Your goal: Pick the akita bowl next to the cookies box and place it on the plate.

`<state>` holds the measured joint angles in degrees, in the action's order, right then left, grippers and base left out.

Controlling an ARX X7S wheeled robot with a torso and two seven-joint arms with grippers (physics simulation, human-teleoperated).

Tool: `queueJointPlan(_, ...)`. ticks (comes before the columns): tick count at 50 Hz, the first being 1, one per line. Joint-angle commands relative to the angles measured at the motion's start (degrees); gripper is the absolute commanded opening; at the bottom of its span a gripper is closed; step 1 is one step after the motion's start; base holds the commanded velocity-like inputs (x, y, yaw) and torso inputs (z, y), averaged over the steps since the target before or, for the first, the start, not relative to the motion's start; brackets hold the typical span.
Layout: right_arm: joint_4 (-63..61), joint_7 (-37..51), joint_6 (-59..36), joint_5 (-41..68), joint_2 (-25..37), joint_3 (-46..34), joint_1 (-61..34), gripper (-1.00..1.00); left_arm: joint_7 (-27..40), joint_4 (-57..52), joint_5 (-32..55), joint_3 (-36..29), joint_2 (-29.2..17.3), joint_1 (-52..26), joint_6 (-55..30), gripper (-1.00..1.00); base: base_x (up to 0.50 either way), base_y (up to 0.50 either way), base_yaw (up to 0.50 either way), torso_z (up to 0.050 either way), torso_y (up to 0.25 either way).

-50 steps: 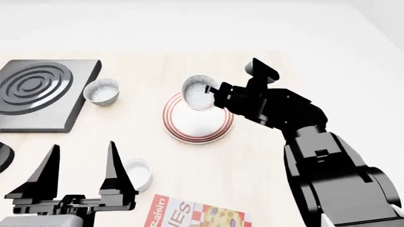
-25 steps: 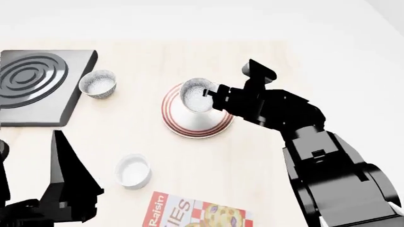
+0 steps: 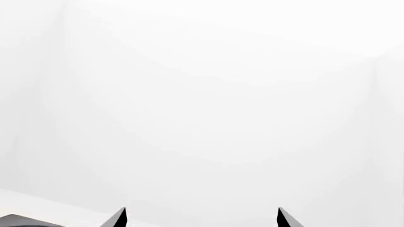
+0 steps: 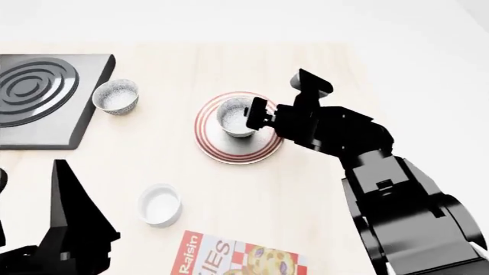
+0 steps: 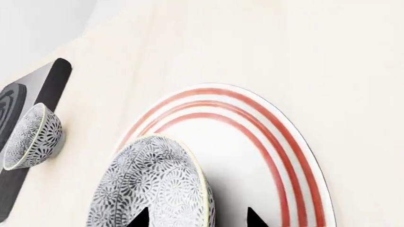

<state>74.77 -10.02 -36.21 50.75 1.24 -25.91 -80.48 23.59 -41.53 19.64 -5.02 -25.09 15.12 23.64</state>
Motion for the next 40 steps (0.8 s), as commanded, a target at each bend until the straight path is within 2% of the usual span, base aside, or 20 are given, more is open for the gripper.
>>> queueJointPlan(1,0.2,-3.3,1.9,5.2,-1.2,-6.9,-2.9,1.00,-1.2,-0.4,-1.1,1.4,0.9,0.4,0.3,1.00,0.00,0.00,0.00,0.000,0.000)
queueJointPlan(3,0.2,-4.0,2.6,7.7,-1.2,-10.1,-4.0,1.00,-1.2,-0.4,-1.1,1.3,0.9,0.2,0.2,1.00,0.00,0.00,0.00,0.000,0.000)
queueJointPlan(6,0.2,-5.4,6.0,15.5,-1.2,-21.5,-6.5,1.00,-1.2,-0.4,-1.2,1.1,0.9,-0.2,0.0,1.00,0.00,0.00,0.00,0.000,0.000)
queueJointPlan(9,0.2,-4.3,8.6,21.0,-1.2,-28.8,-8.4,1.00,-1.5,-0.5,-1.4,0.7,0.9,-0.5,0.1,1.00,0.00,0.00,0.00,0.000,0.000)
queueJointPlan(13,0.2,-3.8,9.6,21.7,-1.2,-31.0,-9.7,1.00,-1.6,-0.1,-1.4,0.3,0.9,-1.8,-0.3,1.00,0.00,0.00,0.00,0.000,0.000)
queueJointPlan(17,0.2,-3.1,12.7,16.3,-1.2,-30.8,-10.7,1.00,-1.8,0.7,-1.4,-0.1,1.0,-3.3,-0.6,1.00,0.00,0.00,0.00,0.000,0.000)
queueJointPlan(21,-1.5,-4.0,19.0,14.2,-1.1,-37.0,-12.2,1.00,-1.7,1.3,-1.0,-0.2,1.0,-4.8,-1.1,1.00,0.00,0.00,0.00,0.000,0.000)
queueJointPlan(22,-9.3,-0.9,18.1,14.3,2.2,-37.4,-10.7,1.00,-1.6,1.3,-1.1,-0.1,1.0,-4.9,-1.2,1.00,0.00,0.00,0.00,0.000,0.000)
queueJointPlan(23,-17.9,6.7,15.5,15.6,10.0,-37.5,-7.4,1.00,-1.5,1.1,-0.8,0.1,0.8,-5.2,-1.5,1.00,0.00,0.00,0.00,0.000,0.000)
queueJointPlan(25,-35.1,16.1,14.1,17.9,20.4,-36.3,-3.3,1.00,-1.0,0.7,-0.6,0.3,0.7,-5.6,-2.2,1.00,0.00,0.00,0.00,0.000,0.000)
queueJointPlan(29,-69.5,24.8,16.7,19.5,32.1,-33.6,1.9,1.00,-0.2,-0.5,-0.7,0.4,0.7,-6.5,-3.5,1.00,0.00,0.00,0.00,0.000,0.000)
queueJointPlan(30,-78.0,29.0,18.8,19.1,37.3,-32.2,4.4,1.00,0.2,-1.3,-0.3,0.7,0.4,-7.1,-4.0,1.00,0.00,0.00,0.00,0.000,0.000)
queueJointPlan(33,-90.4,36.0,23.8,17.0,44.9,-29.7,9.0,1.00,1.0,-2.4,0.0,1.7,0.1,-8.3,-4.6,1.00,0.00,0.00,0.00,0.000,0.000)
queueJointPlan(34,-97.4,39.5,26.3,14.7,49.4,-28.9,11.8,1.00,1.7,-3.4,0.7,2.8,-0.1,-9.2,-4.8,1.00,0.00,0.00,0.00,0.000,0.000)
queueJointPlan(37,-106.3,44.7,30.7,12.2,56.0,-27.3,16.3,1.00,3.0,-4.8,1.8,4.8,-0.4,-10.3,-4.9,1.00,0.00,0.00,0.00,0.000,0.000)
queueJointPlan(38,-111.7,48.4,33.5,9.4,60.7,-26.1,18.7,1.00,3.6,-5.2,2.5,5.9,-0.5,-11.0,-4.5,1.00,0.00,0.00,0.00,0.000,0.000)
queueJointPlan(40,-116.7,51.7,37.0,8.0,65.8,-24.8,21.2,1.00,4.2,-5.6,2.8,7.0,-0.7,-11.6,-4.3,1.00,0.00,0.00,0.00,0.000,0.000)
